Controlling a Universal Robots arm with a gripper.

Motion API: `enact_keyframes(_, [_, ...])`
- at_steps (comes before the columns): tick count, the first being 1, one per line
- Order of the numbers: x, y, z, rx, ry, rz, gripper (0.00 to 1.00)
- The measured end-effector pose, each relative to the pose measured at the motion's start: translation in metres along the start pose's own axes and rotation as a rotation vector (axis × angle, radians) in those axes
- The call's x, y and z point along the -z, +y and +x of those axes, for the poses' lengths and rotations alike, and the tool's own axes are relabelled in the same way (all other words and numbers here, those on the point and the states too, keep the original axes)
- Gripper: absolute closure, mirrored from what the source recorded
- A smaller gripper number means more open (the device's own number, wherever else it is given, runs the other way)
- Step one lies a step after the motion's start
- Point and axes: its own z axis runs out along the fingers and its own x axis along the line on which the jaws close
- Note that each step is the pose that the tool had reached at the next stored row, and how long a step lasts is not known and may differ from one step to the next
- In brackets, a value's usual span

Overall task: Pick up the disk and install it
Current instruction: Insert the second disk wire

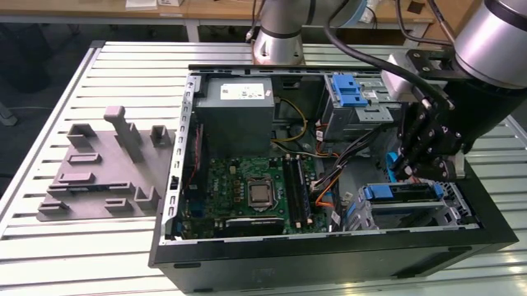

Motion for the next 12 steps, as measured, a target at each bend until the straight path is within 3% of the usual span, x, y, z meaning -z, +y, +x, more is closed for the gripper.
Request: enact_keyframes(12, [-0.0061, -0.0075, 0.0061, 0.0, 0.0001, 0.0, 0.84])
